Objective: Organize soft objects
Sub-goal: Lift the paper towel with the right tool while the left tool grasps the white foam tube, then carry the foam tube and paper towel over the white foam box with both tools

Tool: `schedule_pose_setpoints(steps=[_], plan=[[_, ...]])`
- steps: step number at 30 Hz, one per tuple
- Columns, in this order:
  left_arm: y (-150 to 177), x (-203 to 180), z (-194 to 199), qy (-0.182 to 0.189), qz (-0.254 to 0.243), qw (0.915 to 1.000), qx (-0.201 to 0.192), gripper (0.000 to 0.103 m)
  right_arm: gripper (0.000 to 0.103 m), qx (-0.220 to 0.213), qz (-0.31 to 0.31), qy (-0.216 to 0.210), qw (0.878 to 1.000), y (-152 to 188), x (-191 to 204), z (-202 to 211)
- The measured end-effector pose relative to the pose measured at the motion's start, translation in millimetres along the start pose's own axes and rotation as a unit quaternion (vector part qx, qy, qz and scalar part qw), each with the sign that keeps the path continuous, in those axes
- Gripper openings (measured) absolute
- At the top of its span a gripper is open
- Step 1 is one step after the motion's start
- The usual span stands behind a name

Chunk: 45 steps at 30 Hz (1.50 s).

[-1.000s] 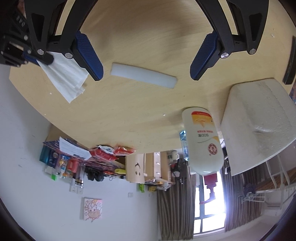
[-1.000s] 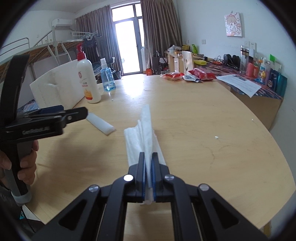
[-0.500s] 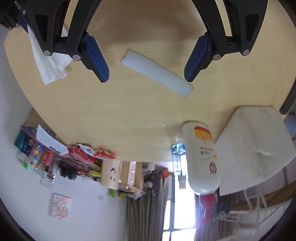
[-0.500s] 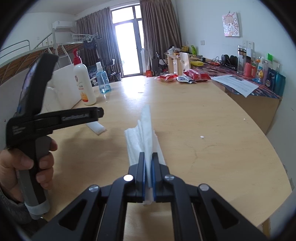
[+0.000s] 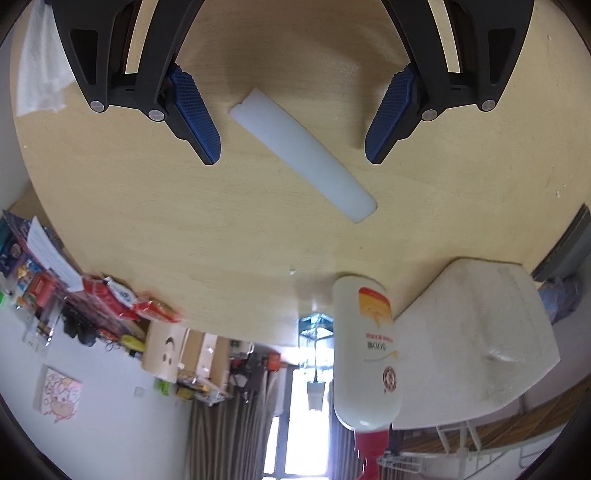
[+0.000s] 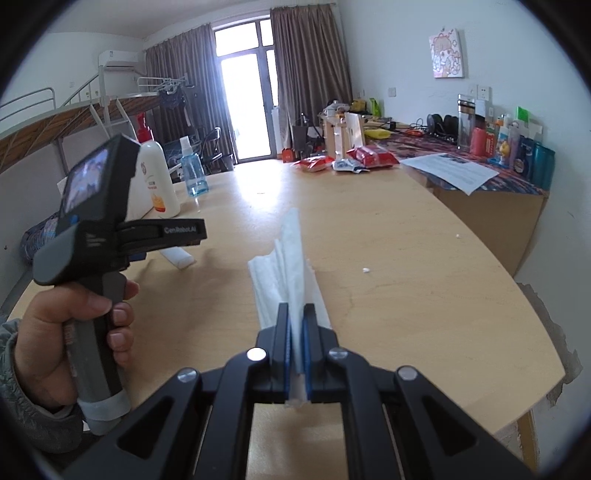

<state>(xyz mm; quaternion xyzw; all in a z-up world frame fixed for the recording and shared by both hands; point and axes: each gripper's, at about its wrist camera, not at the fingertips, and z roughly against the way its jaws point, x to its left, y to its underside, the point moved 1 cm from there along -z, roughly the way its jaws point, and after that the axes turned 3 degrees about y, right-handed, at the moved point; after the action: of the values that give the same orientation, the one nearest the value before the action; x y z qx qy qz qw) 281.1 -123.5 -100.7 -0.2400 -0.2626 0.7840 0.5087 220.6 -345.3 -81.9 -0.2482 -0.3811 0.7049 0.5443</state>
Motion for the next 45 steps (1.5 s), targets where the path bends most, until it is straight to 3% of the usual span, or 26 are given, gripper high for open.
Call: schedule_pose_setpoints(steps=[4,15,18,20,23,30,32,45], plan=[[-1.3,-1.0,-7.7,-0.013,0.007,0.9997,0.02,0.081,0.008,-0.001,-0.002,0.002,1.0,-0.5,-3.7,0.5],[-8.1,-3.7,-15.3,-0.072,0.04,0.9962,0.029,0.08,0.008,-0.008,0.004,-0.004,1.0,-1.5,-1.5,3.0],[-11.3,-1.5,-15.6,-0.086,0.063,0.9938,0.031,0.073,0.008,-0.012,0.004,-0.003,1.0,-1.1,-2.5,5.2],[-14.5,-2.8,-16.9,-0.092,0.071,0.9927,0.031,0.055,0.008,-0.013,0.002,-0.002,1.0,-1.1,-3.3,5.6],[-18.0,-4.1,-16.2,-0.093,0.08,0.9918,0.034,0.036,0.008,-0.016,0.001,-0.003,1.0,-1.4,-3.8,6.7],[-18.7,1.6,-14.0,-0.078,0.09,0.9926,0.025,0.022,0.008,-0.025,0.009,-0.004,1.0,-4.1,0.2,9.0],[-19.9,2.1,-12.7,-0.069,0.088,0.9935,0.022,0.013,0.008,-0.024,0.008,-0.002,1.0,-3.7,0.3,8.0],[-26.6,15.2,14.2,-0.045,0.065,0.9966,-0.022,0.009,0.008,-0.03,0.013,-0.009,0.999,-14.0,8.2,8.0]])
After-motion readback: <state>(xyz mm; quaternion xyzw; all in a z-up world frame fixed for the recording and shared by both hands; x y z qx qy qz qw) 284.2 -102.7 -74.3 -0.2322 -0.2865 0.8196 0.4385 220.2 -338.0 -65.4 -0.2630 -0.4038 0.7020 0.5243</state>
